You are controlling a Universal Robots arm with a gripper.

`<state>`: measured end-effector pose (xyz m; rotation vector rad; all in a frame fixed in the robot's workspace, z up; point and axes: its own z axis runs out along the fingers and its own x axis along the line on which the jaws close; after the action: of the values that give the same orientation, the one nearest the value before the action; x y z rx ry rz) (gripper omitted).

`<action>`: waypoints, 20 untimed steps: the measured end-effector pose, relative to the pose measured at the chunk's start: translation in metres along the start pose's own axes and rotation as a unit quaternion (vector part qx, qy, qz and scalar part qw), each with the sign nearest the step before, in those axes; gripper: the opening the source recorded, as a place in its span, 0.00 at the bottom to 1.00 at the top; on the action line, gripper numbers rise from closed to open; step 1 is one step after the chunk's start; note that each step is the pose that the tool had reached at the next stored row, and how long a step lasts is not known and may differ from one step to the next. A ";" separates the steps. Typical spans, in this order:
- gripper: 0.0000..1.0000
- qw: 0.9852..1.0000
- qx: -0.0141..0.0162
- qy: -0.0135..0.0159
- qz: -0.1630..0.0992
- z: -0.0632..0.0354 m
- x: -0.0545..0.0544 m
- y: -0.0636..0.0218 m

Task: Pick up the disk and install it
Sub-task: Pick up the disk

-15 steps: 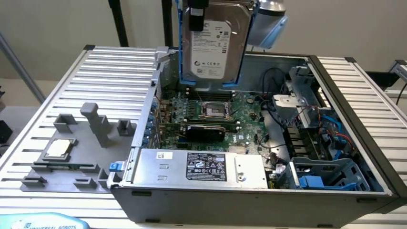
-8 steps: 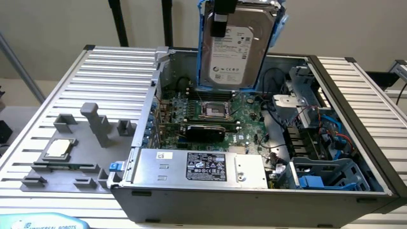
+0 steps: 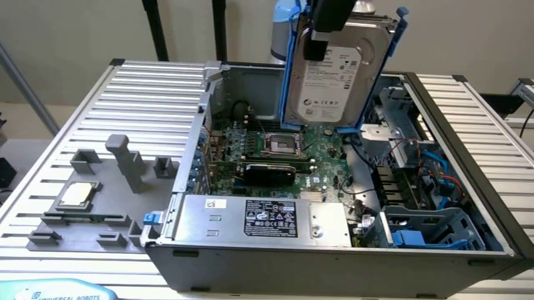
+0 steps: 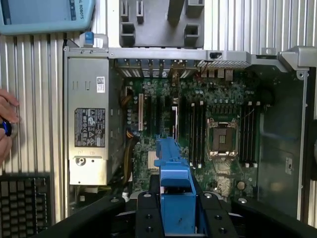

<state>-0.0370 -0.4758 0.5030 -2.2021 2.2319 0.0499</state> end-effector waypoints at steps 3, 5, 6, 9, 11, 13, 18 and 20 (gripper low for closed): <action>0.33 1.000 0.000 0.000 0.000 0.0010 0.009 -0.0087; 0.33 1.000 0.000 0.000 0.000 0.0017 0.015 -0.0145; 0.33 1.000 0.000 0.000 0.000 0.0020 0.018 -0.0174; 0.33 1.000 0.000 0.000 0.000 0.0030 0.026 -0.0260; 0.33 1.000 0.000 0.000 0.000 0.0037 0.032 -0.0317; 0.33 1.000 0.000 0.000 0.000 0.0044 0.038 -0.0375; 0.33 1.000 0.000 0.000 0.000 0.0066 0.053 -0.0521; 0.33 1.000 0.000 0.000 0.000 0.0078 0.058 -0.0582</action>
<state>0.0203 -0.5346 0.4926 -2.2022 2.2320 0.0499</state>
